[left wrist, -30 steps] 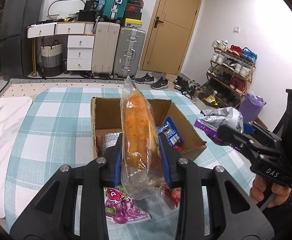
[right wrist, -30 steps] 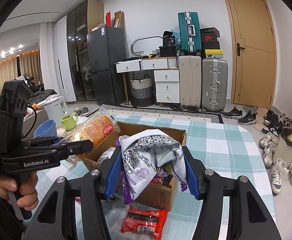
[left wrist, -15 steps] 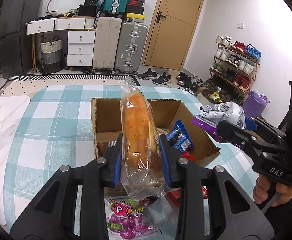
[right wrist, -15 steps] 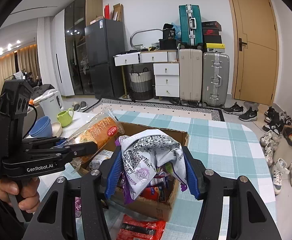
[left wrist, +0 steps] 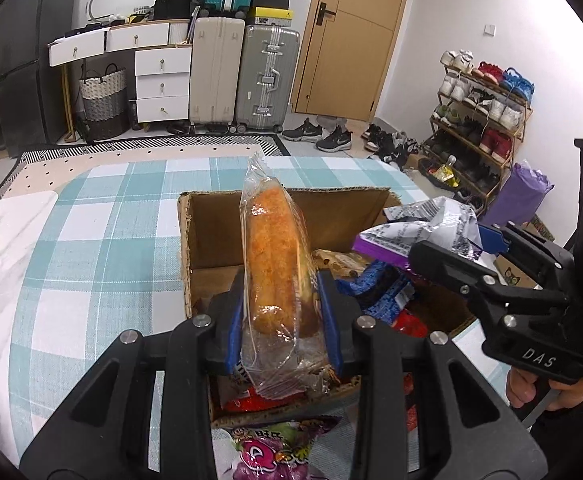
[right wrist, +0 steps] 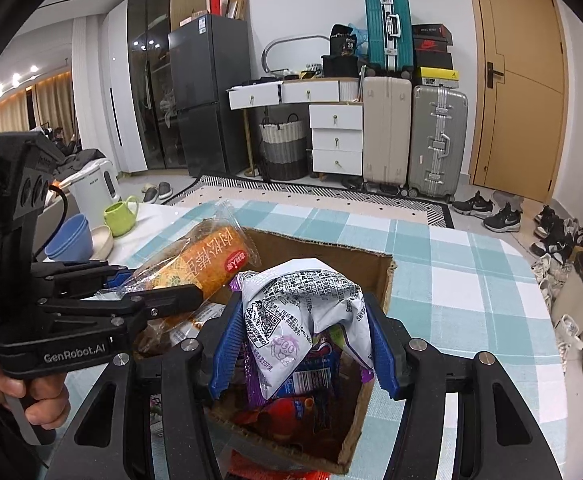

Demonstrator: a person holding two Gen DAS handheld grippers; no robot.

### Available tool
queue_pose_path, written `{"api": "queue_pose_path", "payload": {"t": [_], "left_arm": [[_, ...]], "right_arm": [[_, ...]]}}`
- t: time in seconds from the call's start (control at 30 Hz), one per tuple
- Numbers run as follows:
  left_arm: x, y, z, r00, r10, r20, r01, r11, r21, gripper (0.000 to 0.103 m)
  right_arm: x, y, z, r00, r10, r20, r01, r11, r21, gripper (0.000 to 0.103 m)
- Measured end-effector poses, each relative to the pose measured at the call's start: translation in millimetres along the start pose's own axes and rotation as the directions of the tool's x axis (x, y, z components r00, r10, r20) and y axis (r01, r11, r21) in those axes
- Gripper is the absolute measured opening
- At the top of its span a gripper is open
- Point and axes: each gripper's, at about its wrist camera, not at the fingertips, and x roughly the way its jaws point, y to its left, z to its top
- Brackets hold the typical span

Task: Organize snacks
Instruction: 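Carry the bread roll and chip bag over the open box with both tools, then open both tools to drop the bread roll and chip bag into the box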

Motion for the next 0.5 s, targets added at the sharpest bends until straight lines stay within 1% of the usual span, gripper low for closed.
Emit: {"api": "queue_pose_path", "payload": {"t": [0.17, 0.4, 0.43, 0.5], "left_arm": [[18.7, -1.3, 1.4, 1.000, 0.007, -0.024, -0.006, 1.000, 0.030, 0.029], [36.6, -3.7, 4.6, 0.999, 0.014, -0.048, -0.011, 0.998, 0.054, 0.029], [39.1, -3.4, 4.6, 0.998, 0.017, -0.052, -0.014, 0.998, 0.055, 0.029], [42.0, -1.4, 5.1, 0.998, 0.016, -0.055, -0.013, 0.999, 0.048, 0.030]], "right_arm": [[17.6, -2.9, -1.6, 1.000, -0.007, -0.021, 0.007, 1.000, -0.012, 0.058], [29.5, -2.3, -1.6, 0.999, -0.013, -0.032, 0.012, 1.000, -0.026, 0.058], [28.0, -2.0, -1.5, 1.000, -0.012, -0.027, 0.011, 1.000, -0.028, 0.059], [18.0, 1.5, -1.1, 1.000, 0.004, 0.015, -0.004, 0.999, -0.043, 0.064]]}}
